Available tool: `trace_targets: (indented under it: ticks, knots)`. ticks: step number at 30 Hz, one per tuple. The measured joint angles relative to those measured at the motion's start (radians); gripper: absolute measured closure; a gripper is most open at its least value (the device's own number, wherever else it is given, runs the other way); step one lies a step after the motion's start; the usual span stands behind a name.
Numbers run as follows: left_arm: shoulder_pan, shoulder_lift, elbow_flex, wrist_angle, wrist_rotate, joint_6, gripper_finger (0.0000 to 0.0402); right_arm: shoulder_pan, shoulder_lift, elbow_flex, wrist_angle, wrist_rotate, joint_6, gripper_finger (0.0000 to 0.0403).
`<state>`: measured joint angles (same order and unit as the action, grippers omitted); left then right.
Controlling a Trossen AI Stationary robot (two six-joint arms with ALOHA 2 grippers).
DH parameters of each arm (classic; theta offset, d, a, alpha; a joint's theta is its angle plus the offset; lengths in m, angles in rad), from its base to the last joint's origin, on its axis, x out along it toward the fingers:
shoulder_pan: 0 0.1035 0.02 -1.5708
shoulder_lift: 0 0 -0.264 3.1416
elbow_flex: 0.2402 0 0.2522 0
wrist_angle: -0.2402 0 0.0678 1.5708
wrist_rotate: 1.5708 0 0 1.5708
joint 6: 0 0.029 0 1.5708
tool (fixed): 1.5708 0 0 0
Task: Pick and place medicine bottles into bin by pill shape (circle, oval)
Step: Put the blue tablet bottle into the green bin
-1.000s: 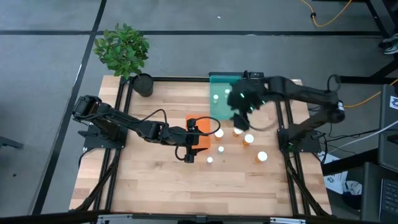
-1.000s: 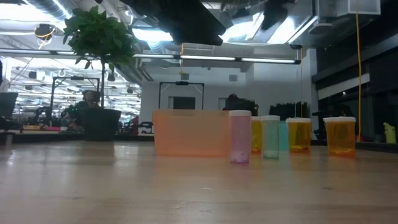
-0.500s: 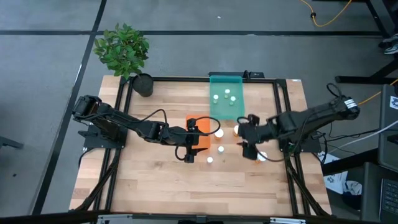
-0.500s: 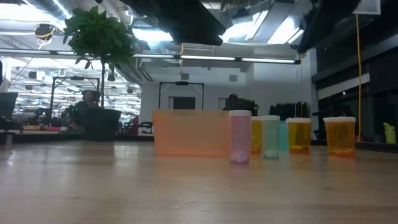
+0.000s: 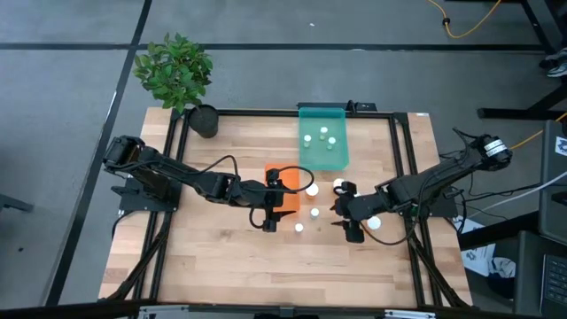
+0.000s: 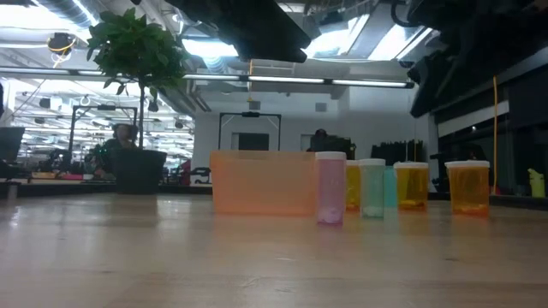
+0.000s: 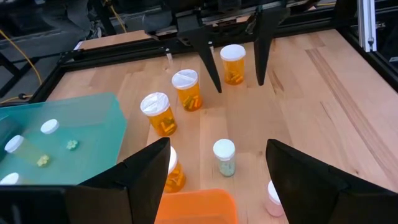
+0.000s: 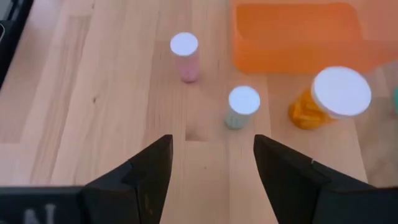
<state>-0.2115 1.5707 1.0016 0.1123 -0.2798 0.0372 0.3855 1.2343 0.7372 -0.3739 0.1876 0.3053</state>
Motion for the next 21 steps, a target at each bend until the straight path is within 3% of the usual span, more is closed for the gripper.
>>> trace_targets:
  ticks: [21]
  knots:
    - [0.000, 0.000, 0.000, 0.000, 0.000, 0.000, 0.0145, -0.003, 0.000, -0.003, 0.028, 0.003, -0.063, 0.0176]
